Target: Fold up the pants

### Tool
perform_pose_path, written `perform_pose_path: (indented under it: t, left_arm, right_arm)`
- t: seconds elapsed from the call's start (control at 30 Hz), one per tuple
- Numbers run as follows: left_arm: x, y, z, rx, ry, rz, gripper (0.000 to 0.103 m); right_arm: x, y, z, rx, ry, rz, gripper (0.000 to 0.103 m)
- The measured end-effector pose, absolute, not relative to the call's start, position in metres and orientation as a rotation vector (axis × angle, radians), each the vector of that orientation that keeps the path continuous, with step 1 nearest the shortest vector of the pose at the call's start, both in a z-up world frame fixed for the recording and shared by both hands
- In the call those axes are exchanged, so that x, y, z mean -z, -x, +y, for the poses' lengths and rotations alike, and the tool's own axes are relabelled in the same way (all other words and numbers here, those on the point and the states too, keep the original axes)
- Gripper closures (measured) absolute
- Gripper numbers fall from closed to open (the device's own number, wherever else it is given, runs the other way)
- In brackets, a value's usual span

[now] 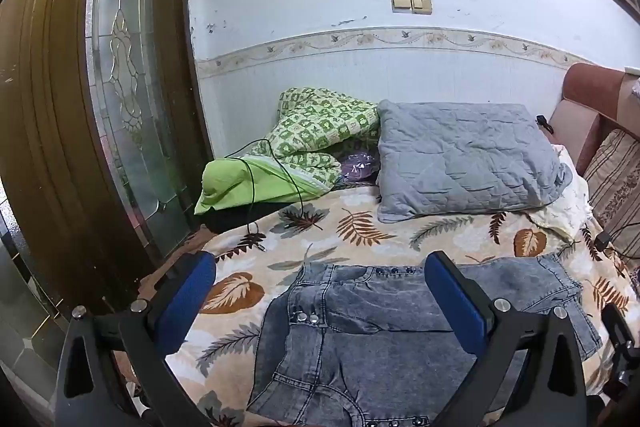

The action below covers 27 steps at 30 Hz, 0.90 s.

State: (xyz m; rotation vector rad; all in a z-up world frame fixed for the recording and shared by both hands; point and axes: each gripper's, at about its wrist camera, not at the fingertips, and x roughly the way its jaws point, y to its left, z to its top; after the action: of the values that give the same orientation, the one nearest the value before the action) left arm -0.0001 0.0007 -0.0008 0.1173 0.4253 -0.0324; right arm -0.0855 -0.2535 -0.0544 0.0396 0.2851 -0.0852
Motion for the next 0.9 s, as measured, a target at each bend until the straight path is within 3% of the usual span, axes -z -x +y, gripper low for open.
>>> perform_pose_path:
  t: [0.9]
  left_arm:
    - [0.007, -0.011, 0.018, -0.005, -0.104, 0.47, 0.0]
  right_arm:
    - [0.048, 0.093, -0.266, 0.151, -0.047, 0.259, 0.0]
